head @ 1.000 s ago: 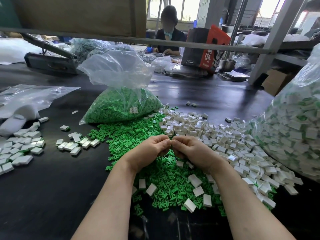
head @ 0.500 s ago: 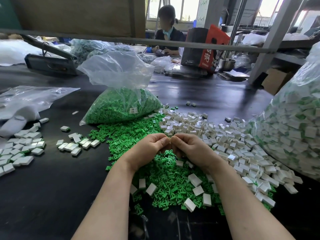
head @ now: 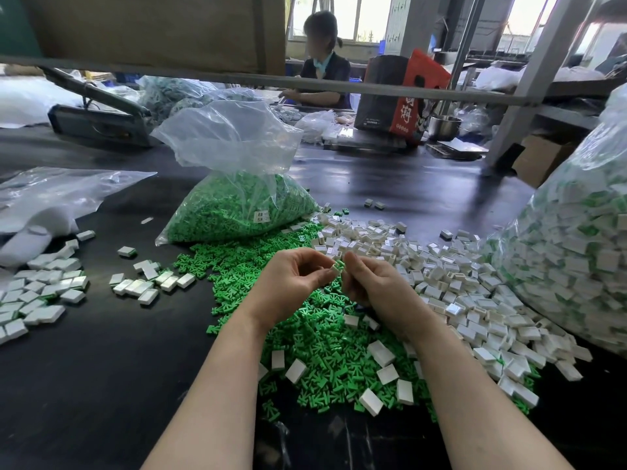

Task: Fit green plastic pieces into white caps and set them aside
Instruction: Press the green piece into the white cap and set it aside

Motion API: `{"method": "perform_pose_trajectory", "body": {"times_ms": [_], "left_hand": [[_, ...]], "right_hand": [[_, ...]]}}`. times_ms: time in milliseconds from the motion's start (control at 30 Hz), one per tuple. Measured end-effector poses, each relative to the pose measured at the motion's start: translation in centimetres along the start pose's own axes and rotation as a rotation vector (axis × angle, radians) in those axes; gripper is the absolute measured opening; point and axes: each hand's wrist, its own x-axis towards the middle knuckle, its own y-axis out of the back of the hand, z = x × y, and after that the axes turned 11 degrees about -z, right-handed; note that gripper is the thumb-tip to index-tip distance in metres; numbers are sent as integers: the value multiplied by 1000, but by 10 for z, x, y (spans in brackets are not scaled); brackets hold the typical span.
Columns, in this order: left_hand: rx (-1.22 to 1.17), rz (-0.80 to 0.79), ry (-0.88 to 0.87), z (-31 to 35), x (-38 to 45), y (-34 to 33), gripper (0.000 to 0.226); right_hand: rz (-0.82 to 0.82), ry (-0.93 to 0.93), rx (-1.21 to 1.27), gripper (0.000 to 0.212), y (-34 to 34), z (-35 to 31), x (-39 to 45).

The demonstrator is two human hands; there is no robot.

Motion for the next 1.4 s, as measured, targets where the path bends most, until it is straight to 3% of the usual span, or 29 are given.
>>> {"method": "perform_pose_trajectory", "body": {"times_ms": [200, 400, 567, 767, 1167, 1300, 1400], "left_hand": [[-15, 63, -44, 4, 3, -6, 10], [-67, 35, -52, 7, 3, -9, 9], [-65, 19, -72, 10, 3, -9, 8], [-123, 0, -41, 10, 5, -12, 4], [-237, 104, -23, 18, 11, -29, 17], [-292, 112, -23, 16, 12, -32, 20], [-320, 110, -49, 14, 13, -34, 19]], "right_hand": [[-84, -119, 29, 76, -2, -2, 2], [-80, -66, 196, 57, -2, 3, 4], [-72, -41, 196, 49, 0, 7, 4], [-87, -16, 216, 51, 1, 8, 5], [-113, 30, 260, 50, 2, 10, 5], [-97, 8, 243, 63, 0, 10, 6], [-91, 23, 249, 61, 1, 12, 6]]}}
